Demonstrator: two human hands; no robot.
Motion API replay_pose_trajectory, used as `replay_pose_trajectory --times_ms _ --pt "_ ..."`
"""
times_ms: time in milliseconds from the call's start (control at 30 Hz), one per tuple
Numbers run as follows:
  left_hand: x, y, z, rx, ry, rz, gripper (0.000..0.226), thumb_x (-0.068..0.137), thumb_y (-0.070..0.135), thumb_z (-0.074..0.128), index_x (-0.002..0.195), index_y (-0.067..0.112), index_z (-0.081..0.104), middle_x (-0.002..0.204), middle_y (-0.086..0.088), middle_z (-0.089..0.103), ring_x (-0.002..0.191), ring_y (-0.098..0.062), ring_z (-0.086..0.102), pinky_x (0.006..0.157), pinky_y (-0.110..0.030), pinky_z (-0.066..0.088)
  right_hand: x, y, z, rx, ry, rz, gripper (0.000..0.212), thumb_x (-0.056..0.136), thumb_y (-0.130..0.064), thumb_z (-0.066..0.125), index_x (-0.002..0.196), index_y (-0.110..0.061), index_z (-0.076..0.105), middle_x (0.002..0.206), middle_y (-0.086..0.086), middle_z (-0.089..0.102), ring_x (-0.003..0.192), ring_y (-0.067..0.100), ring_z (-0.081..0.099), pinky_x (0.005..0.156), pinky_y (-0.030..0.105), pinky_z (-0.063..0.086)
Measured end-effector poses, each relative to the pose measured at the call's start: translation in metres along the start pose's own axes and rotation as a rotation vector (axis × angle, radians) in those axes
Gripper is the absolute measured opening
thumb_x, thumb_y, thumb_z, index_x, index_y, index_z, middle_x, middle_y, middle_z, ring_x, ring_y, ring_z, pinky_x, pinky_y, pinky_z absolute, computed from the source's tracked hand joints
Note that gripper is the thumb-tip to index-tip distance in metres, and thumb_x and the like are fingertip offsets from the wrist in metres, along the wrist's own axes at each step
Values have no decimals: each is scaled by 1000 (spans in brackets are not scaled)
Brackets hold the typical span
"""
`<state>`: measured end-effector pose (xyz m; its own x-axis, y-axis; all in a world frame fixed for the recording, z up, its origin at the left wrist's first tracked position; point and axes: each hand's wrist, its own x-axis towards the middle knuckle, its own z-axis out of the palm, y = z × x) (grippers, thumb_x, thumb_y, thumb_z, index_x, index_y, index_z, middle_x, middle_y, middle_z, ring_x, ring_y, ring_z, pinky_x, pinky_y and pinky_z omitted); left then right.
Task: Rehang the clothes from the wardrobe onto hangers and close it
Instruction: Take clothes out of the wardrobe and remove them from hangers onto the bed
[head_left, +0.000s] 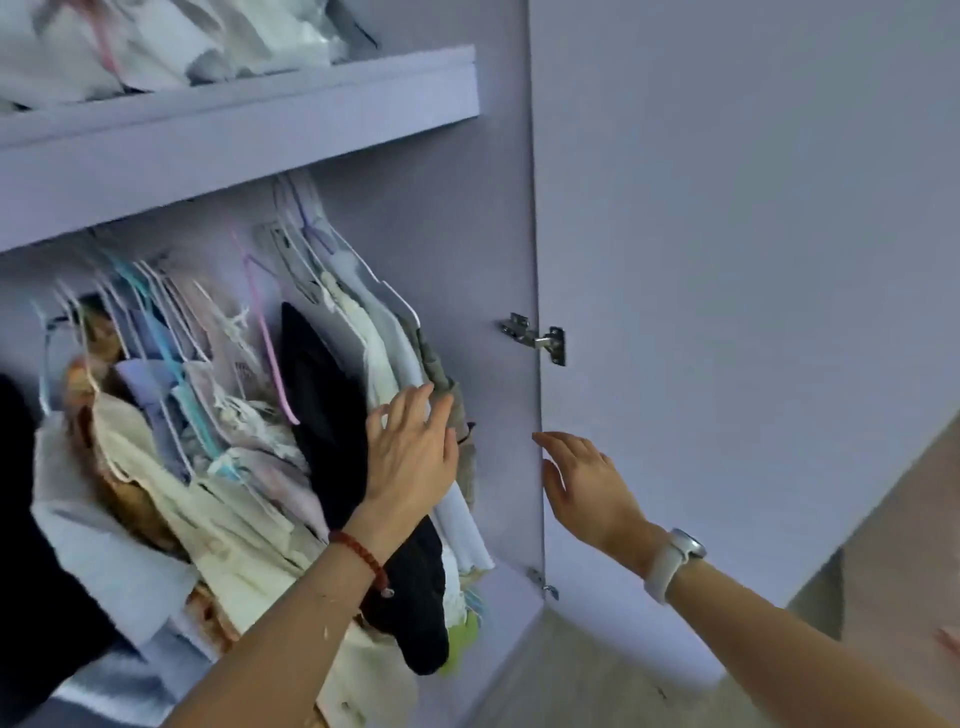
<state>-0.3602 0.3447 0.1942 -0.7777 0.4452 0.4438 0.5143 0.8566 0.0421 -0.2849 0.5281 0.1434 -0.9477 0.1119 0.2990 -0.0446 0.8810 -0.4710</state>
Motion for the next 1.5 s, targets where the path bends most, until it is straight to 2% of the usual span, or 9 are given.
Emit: replay_pose_trajectory --times_ms 200,367,567,667,733,800,1100,1367,1500 --pt "93 -44 -11 23 137 -230 45 93 30 42 137 20 41 147 -3 34 137 -20 24 106 -41 20 154 -34 -1 229 49 -98 30 96 -15 40 118 -2 56 114 19 60 107 34 54 90 35 39" --pt "137 -69 19 35 -1 -440 52 96 39 30 146 27 21 156 7 8 143 -19 0 112 -48 7 245 -62 9 324 -82 -158 35 96 -24 44 122 -4 54 120 18 59 111 33 54 87 24 32" --pt "120 -88 33 43 111 -495 51 93 26 41 142 20 33 153 3 24 141 -19 20 109 -46 26 280 -78 35 241 -244 -279 37 88 -8 44 125 -6 48 113 16 62 104 33 57 88 36 43" --pt "113 -95 34 -1 137 -487 49 94 22 42 141 18 35 152 1 26 141 -19 22 105 -45 34 303 -94 32 585 -295 -21 29 85 0 42 111 -3 53 85 18 62 71 25 57 66 32 48" --pt "112 -95 34 -19 123 -484 48 95 23 39 142 18 33 153 2 23 141 -19 19 107 -43 32 321 -105 29 833 -386 196 11 93 -10 42 93 -7 53 61 9 46 43 14 39 38 18 33" --pt "111 -94 34 -42 115 -500 49 95 23 37 143 20 31 154 4 20 142 -18 16 110 -41 28 333 -111 33 848 -418 263 17 94 -18 45 82 -10 54 55 3 35 34 10 28 32 13 21" --pt "104 -106 34 -77 98 -521 51 96 27 34 145 25 24 155 9 13 142 -16 12 109 -39 25 344 -106 40 898 69 307 22 86 -4 49 91 -11 69 80 2 59 65 12 51 63 18 39" --pt "107 -101 36 -44 54 -521 55 95 30 35 147 24 19 156 4 9 142 -23 9 111 -46 18 264 -56 39 797 81 151 15 88 -14 57 79 -15 68 62 -13 58 55 -3 48 51 9 37" --pt "113 -77 25 -48 209 -430 47 87 18 50 133 10 48 144 -13 39 134 -31 32 104 -53 26 205 -24 29 713 109 128 33 87 -11 58 55 -18 62 43 -4 51 42 2 39 46 12 32"
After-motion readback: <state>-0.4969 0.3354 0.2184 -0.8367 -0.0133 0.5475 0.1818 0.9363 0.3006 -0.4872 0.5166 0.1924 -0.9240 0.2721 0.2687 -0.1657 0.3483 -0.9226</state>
